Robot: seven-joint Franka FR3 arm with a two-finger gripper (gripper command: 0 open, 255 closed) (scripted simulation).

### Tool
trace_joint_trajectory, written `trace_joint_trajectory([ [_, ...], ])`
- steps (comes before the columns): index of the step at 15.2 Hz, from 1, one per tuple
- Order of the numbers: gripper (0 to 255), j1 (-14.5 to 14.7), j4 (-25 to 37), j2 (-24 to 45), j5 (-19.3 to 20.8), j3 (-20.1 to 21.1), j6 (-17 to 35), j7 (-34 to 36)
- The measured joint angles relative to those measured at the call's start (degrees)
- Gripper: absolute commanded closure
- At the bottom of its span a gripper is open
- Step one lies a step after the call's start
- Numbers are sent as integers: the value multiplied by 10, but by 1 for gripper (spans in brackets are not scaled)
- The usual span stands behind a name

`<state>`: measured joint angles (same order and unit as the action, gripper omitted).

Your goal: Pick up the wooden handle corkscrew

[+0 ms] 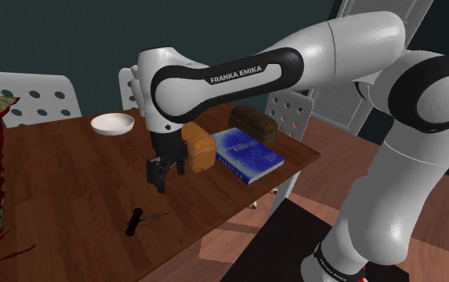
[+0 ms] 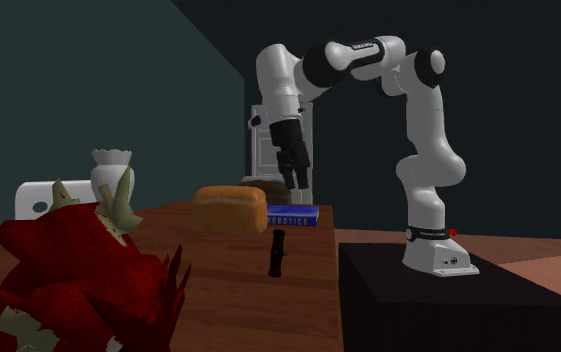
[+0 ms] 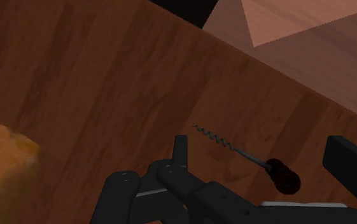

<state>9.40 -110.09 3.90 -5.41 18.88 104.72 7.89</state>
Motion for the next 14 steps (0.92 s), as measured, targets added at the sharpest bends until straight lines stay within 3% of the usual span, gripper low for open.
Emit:
trace_joint_trajectory([
  [7, 0, 40, 137, 151, 33, 20, -2, 23],
  [14, 0, 52, 134, 190, 43, 20, 38, 29],
])
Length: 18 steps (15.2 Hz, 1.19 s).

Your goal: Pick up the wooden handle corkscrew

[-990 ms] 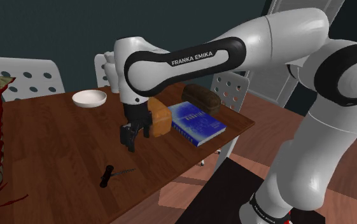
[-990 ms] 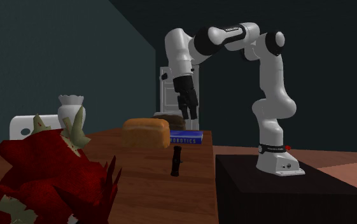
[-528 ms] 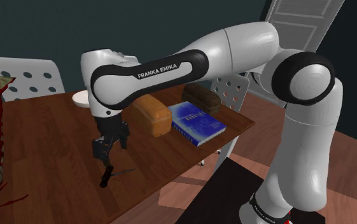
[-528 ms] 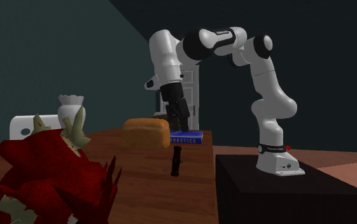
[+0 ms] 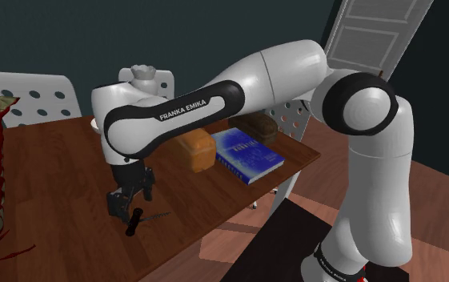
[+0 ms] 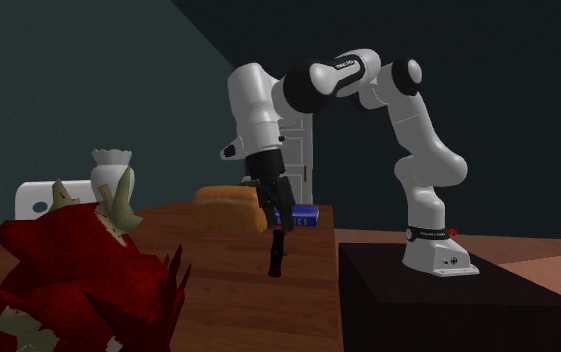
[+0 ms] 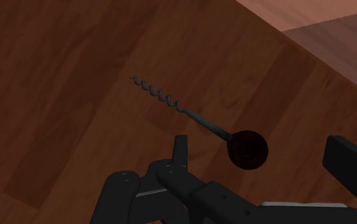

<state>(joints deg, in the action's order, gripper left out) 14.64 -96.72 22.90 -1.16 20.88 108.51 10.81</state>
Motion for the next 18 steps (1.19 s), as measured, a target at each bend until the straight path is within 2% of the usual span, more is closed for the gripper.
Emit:
trace_joint_trajectory([
  [1, 0, 0, -2, 3, 1, -1, 6, -1],
  [2, 255, 0, -4, 5, 1, -1, 8, -1],
  [12, 255, 0, -6, 5, 1, 0, 12, -2],
  [18, 255, -2, 13, -8, -2, 1, -21, -1],
])
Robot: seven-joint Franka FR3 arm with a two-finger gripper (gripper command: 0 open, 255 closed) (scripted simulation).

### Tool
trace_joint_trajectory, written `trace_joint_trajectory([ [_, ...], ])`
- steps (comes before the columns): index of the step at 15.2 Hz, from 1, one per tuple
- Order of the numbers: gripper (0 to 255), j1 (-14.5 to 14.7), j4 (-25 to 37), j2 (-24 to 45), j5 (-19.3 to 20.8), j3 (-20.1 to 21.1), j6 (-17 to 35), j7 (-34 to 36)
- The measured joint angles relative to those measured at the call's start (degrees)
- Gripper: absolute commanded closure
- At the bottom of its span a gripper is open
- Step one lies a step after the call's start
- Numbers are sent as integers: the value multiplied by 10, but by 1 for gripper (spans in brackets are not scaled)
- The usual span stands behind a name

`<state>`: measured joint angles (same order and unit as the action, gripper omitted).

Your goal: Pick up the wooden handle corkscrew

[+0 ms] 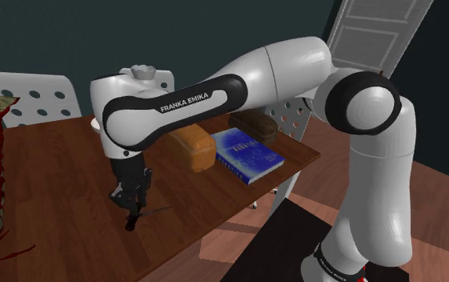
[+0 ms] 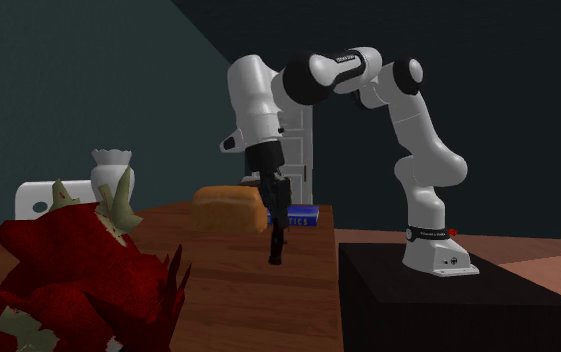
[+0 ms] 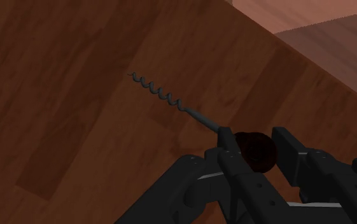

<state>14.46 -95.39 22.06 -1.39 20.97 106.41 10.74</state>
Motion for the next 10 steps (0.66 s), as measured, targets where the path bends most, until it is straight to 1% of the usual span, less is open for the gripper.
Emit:
trace_joint_trajectory([
  [10, 255, -1, 49, -19, -6, 3, -67, 3],
])
